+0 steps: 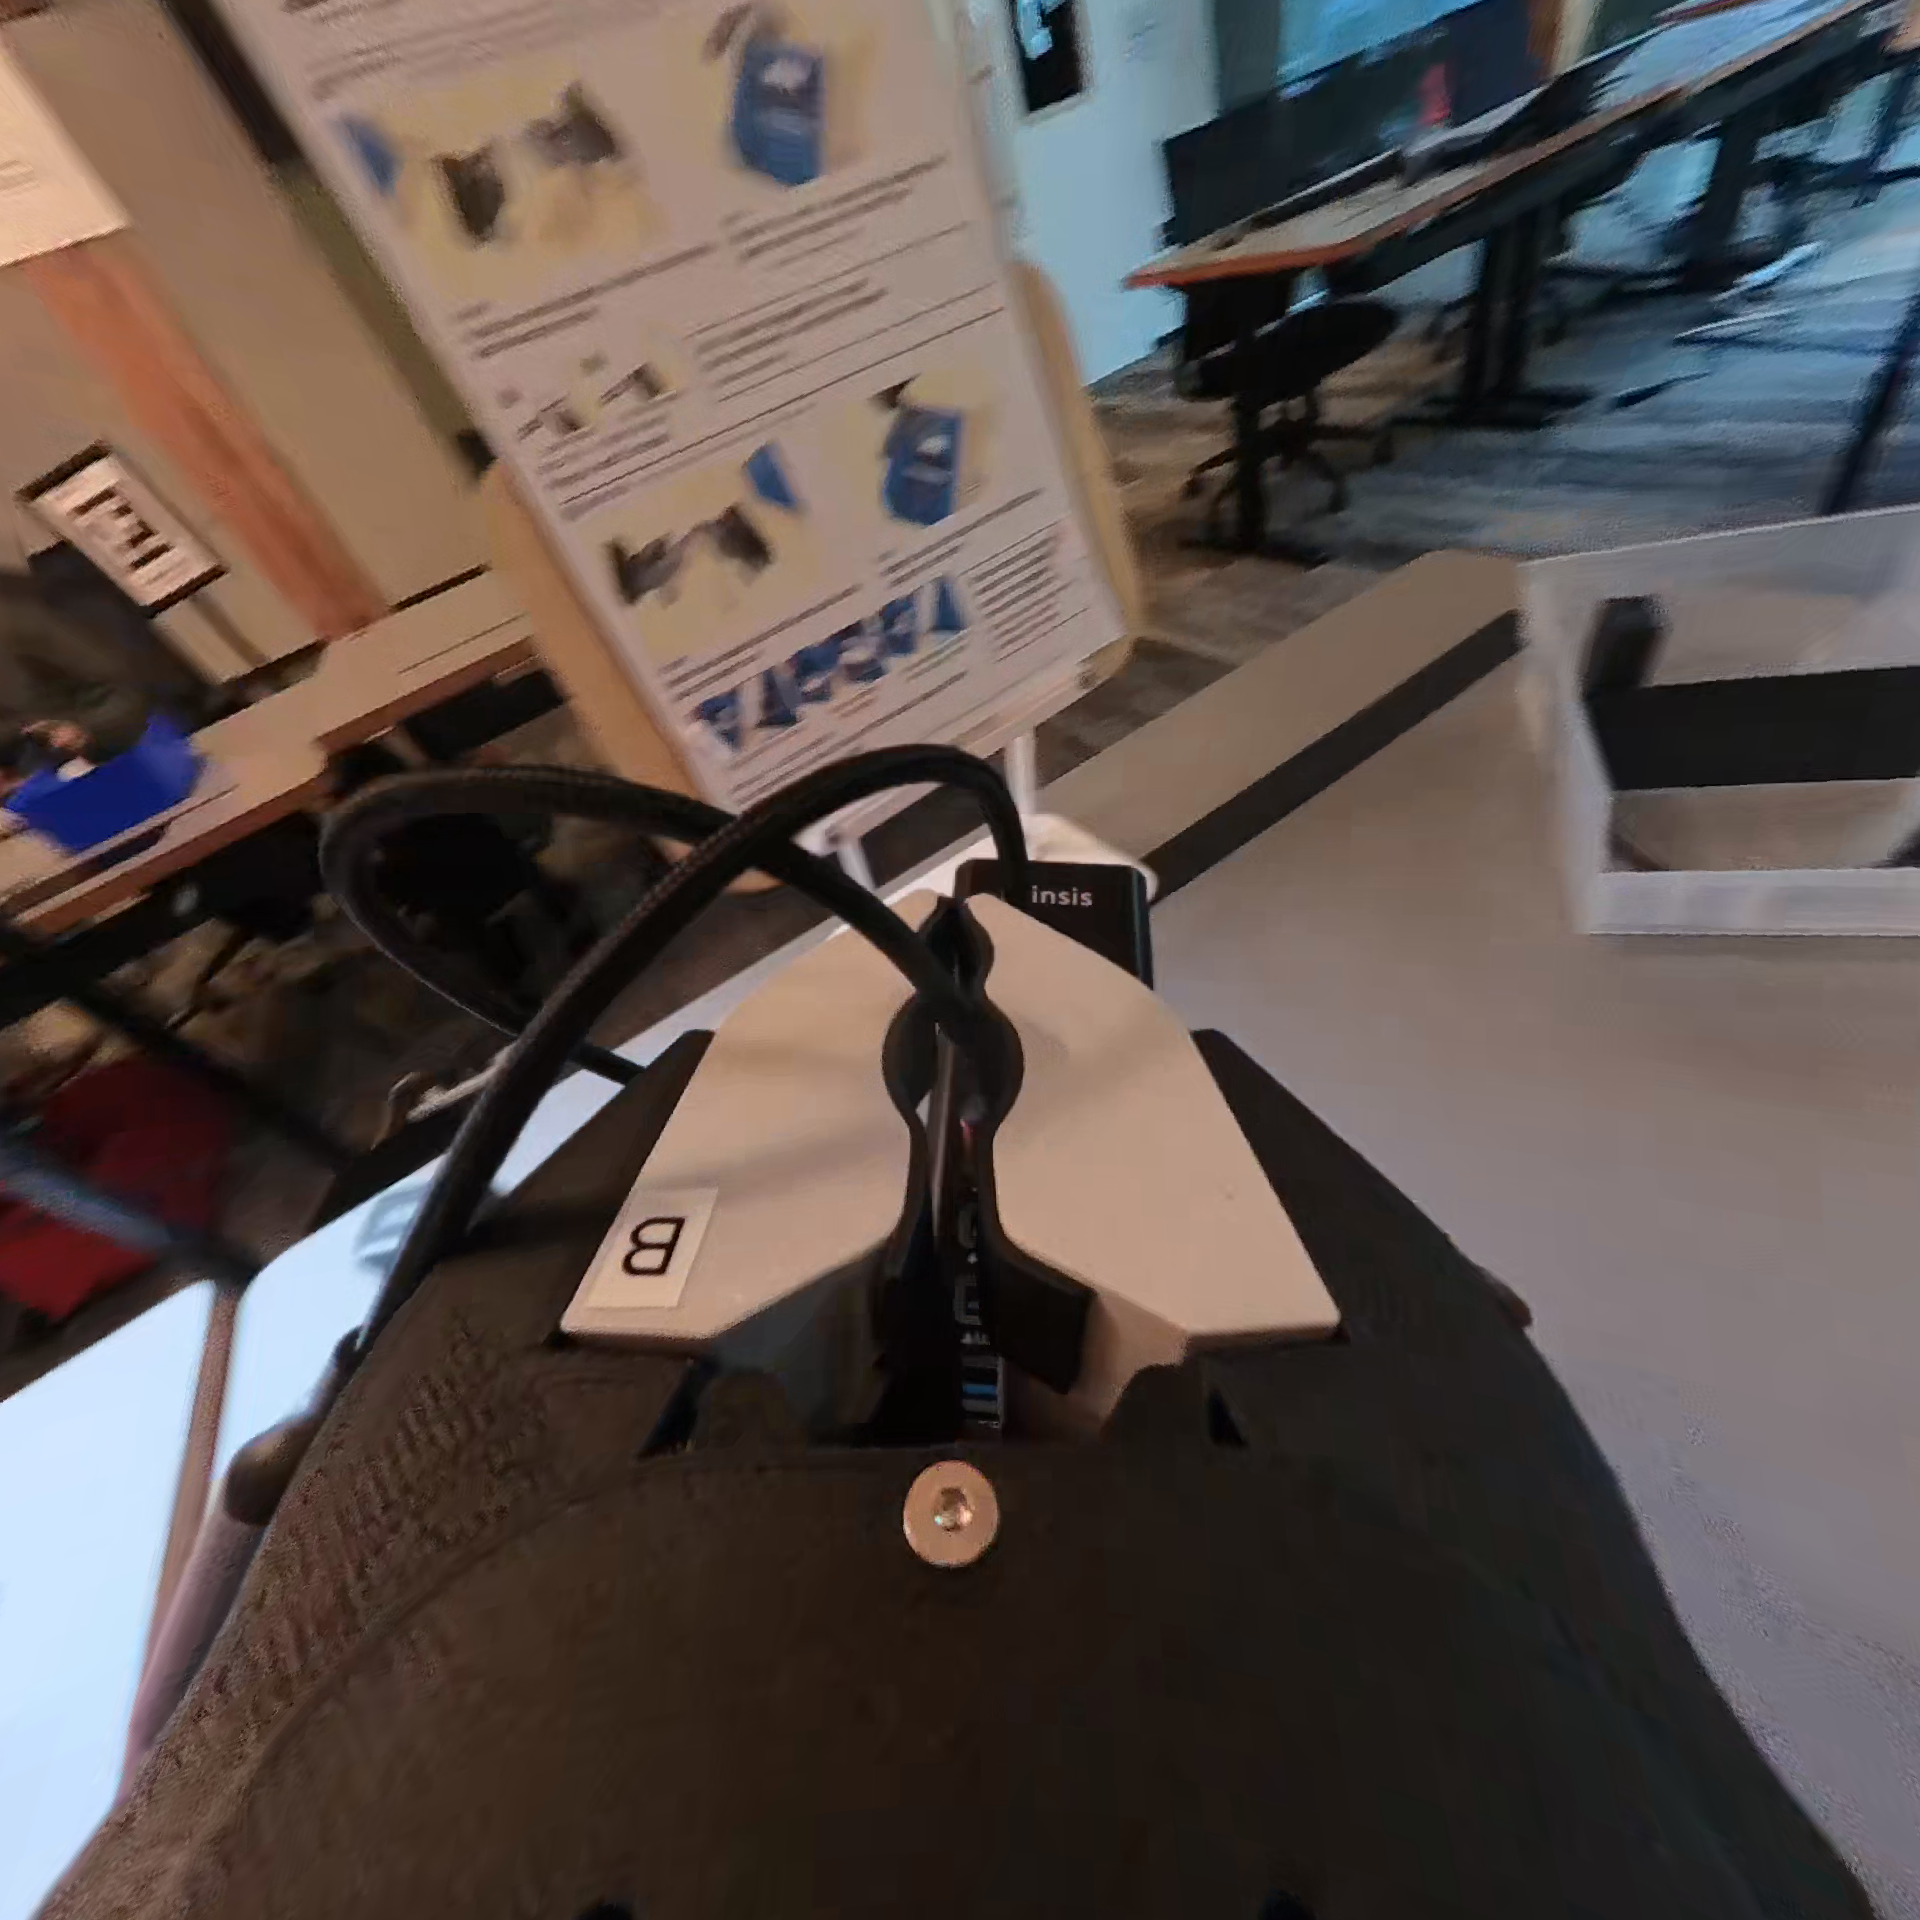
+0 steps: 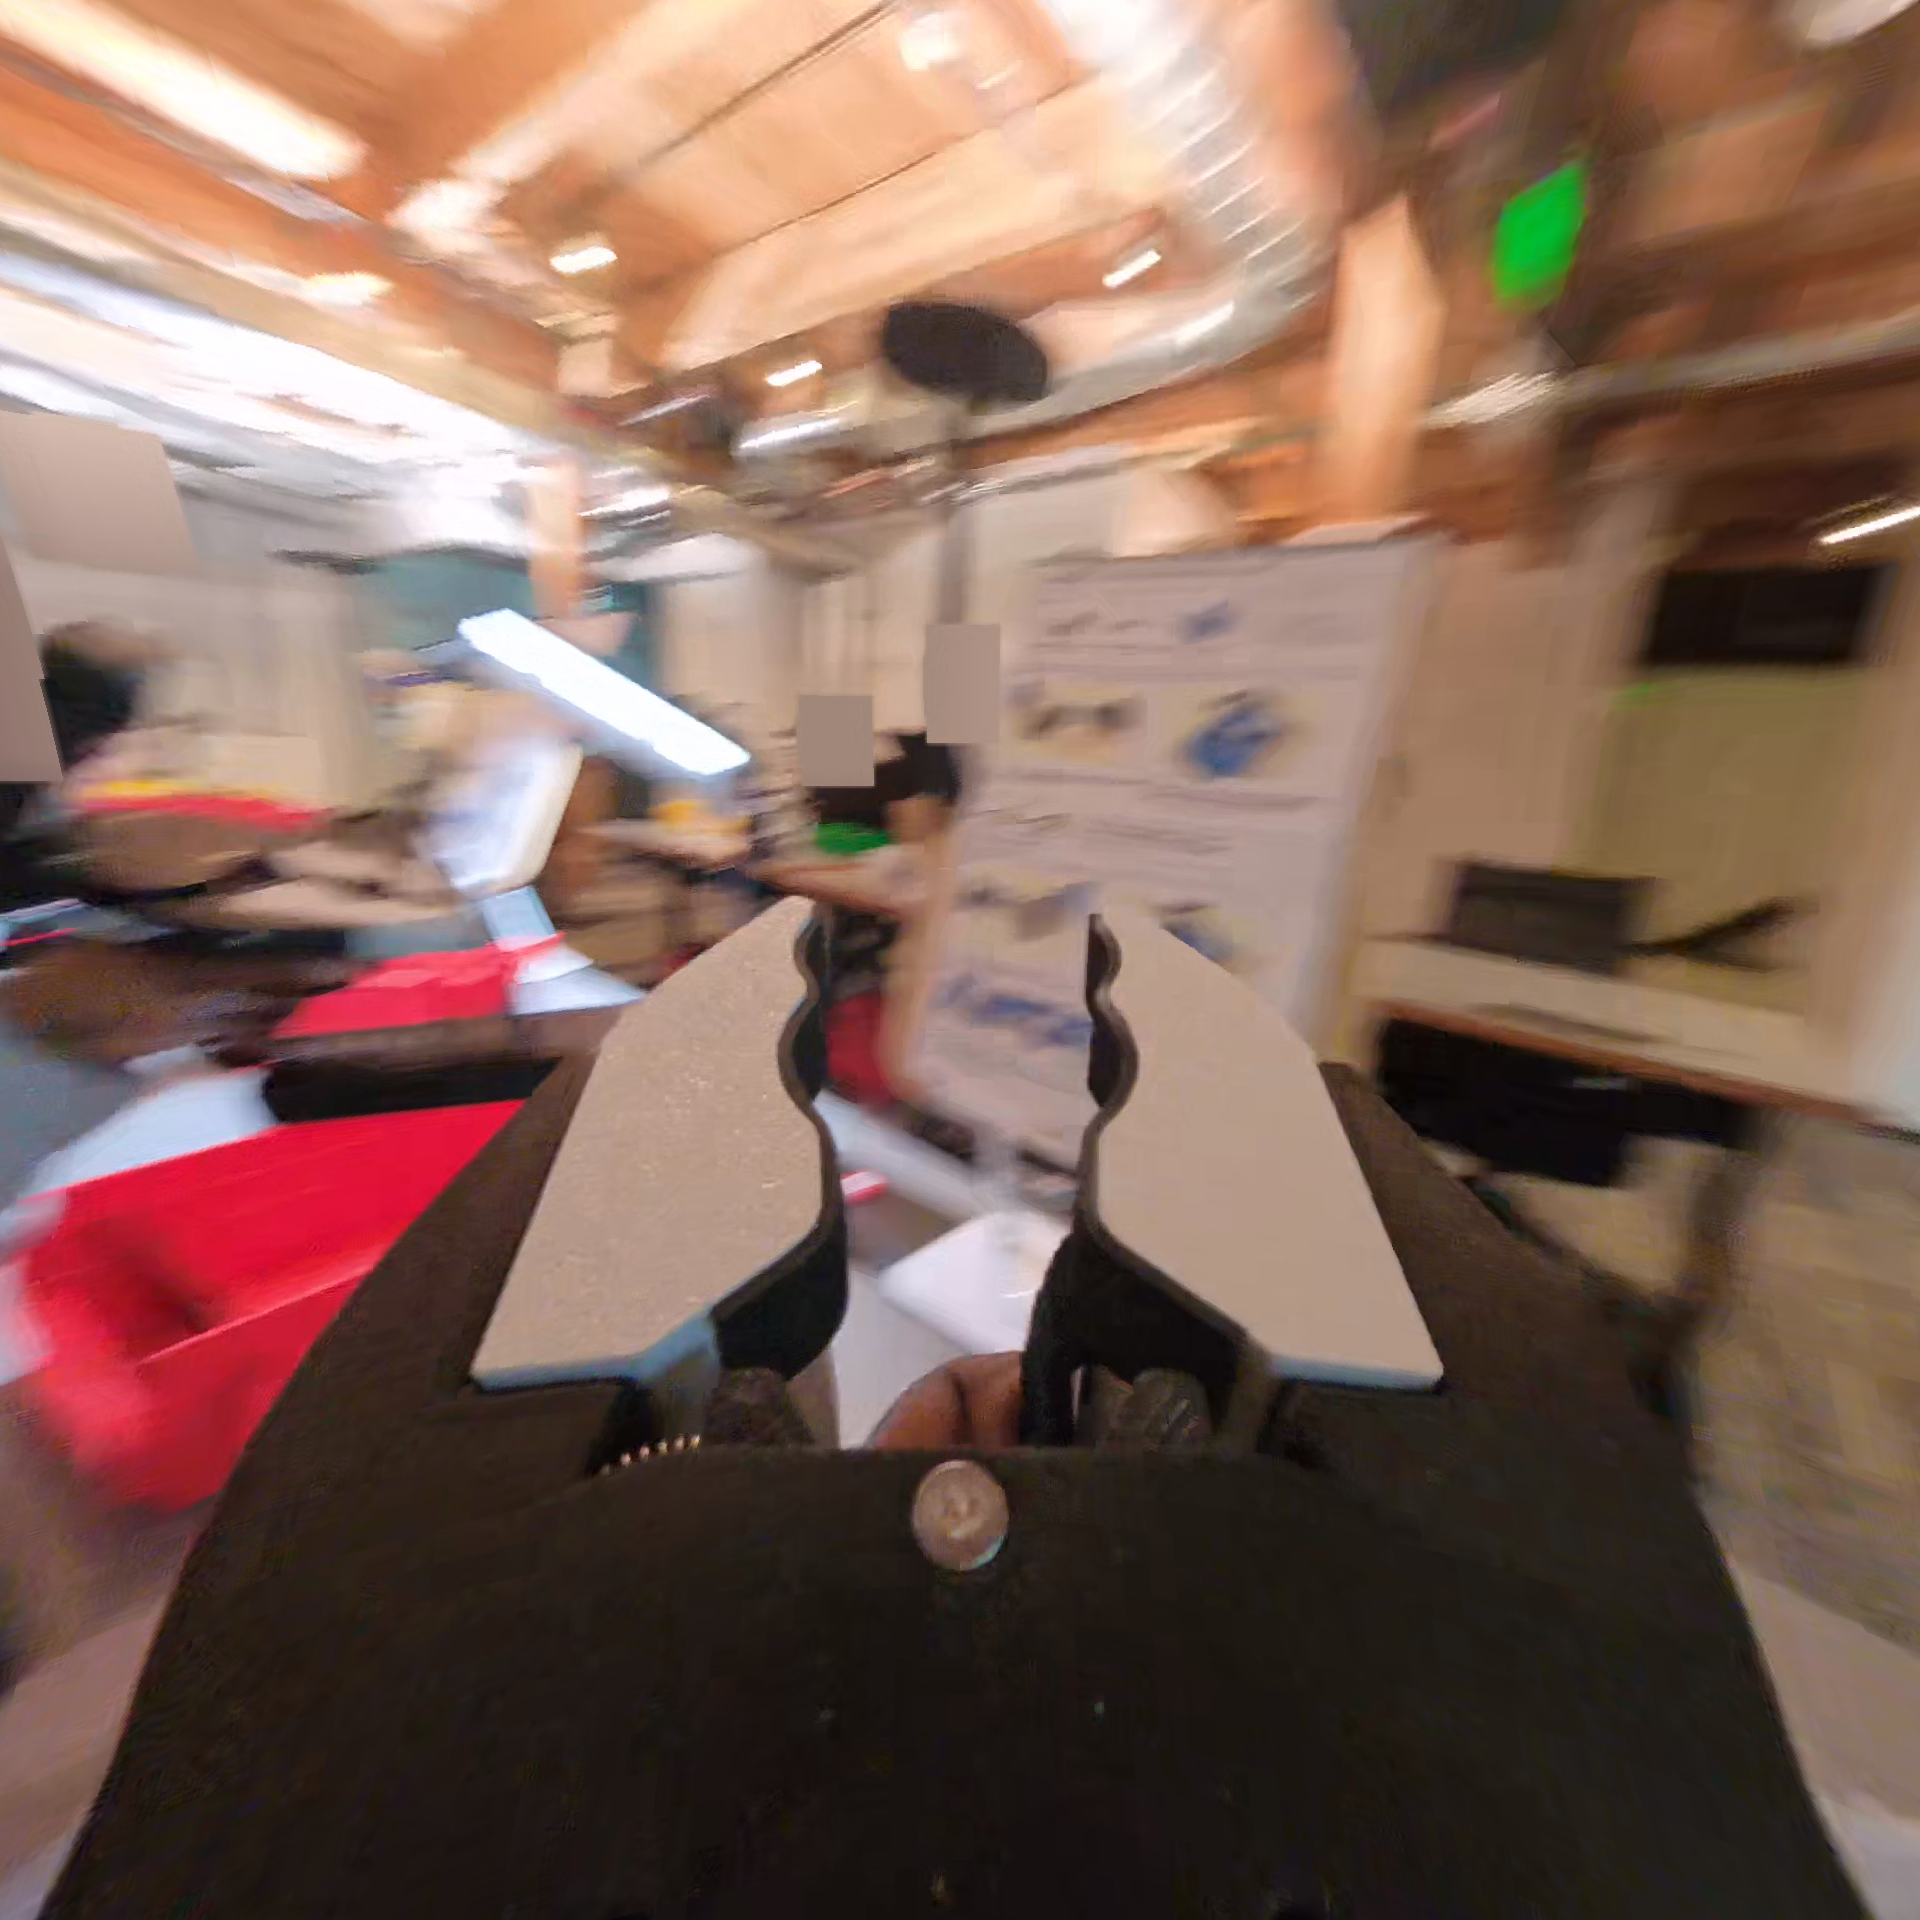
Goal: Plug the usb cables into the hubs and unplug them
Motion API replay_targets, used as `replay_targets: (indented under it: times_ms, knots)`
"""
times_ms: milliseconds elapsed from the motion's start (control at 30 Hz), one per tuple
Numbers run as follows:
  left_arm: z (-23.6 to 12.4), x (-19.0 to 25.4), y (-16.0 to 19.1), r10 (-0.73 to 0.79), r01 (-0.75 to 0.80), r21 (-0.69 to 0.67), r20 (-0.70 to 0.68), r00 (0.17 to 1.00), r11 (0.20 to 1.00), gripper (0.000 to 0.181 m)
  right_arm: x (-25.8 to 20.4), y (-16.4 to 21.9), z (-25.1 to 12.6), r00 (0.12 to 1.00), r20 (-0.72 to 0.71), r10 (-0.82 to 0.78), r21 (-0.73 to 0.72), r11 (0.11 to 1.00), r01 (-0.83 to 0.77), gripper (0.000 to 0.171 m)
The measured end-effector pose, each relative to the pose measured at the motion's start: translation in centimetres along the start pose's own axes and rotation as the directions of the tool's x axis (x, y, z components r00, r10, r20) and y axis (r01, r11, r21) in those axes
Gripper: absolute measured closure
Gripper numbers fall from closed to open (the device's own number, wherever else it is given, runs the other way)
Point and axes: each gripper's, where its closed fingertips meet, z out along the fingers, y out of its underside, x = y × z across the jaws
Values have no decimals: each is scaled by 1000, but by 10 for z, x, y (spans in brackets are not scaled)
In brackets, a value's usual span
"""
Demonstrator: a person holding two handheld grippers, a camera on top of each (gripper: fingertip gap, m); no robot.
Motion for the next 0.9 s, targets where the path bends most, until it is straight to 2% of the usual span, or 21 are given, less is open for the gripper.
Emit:
replay_targets:
  times_ms: [67,133,233,300,367,467,533,600,667,733,767,833,867,900]
  knots:
    - [6,31,-9,4,-1,30,-92,996,1000,181,-55,36,31,963,233,132,-143,985,-100,106]
    - [11,58,-14,18,-10,50,-162,987,999,181,-95,79,45,909,320,266,-282,943,-176,95]
    - [17,86,-15,57,-44,69,-198,979,997,181,-120,141,45,850,269,453,-419,850,-320,80]
    - [20,98,-15,77,-61,85,-194,978,995,181,-122,162,43,769,201,607,-389,770,-506,85]
    - [24,110,-13,106,-89,103,-183,977,991,181,-122,182,44,591,131,796,-342,596,-726,93]
    - [31,129,-6,162,-142,126,-163,973,982,181,-131,197,45,218,144,965,-300,253,-920,100]
    - [35,146,0,191,-166,148,-175,966,975,180,-127,206,46,93,148,985,-251,128,-959,105]
    - [37,164,8,220,-190,158,-201,955,969,181,-121,213,45,114,156,981,-218,146,-965,107]
    - [41,178,20,243,-214,153,-206,948,965,181,-115,211,41,173,199,965,-193,212,-958,142]
    - [42,187,30,260,-227,171,-200,945,959,181,-107,214,38,219,181,959,-165,249,-954,143]
    - [42,191,36,260,-228,164,-214,942,960,181,-103,214,36,277,182,943,-150,305,-940,143]
    - [39,197,54,232,-208,119,-244,942,971,181,-95,213,35,456,162,875,-127,477,-870,143]
    - [36,200,63,217,-195,107,-265,939,975,176,-92,210,34,544,157,824,-117,563,-818,143]
    - [30,204,73,202,-184,87,-297,933,979,162,-91,205,33,621,163,767,-110,640,-761,143]
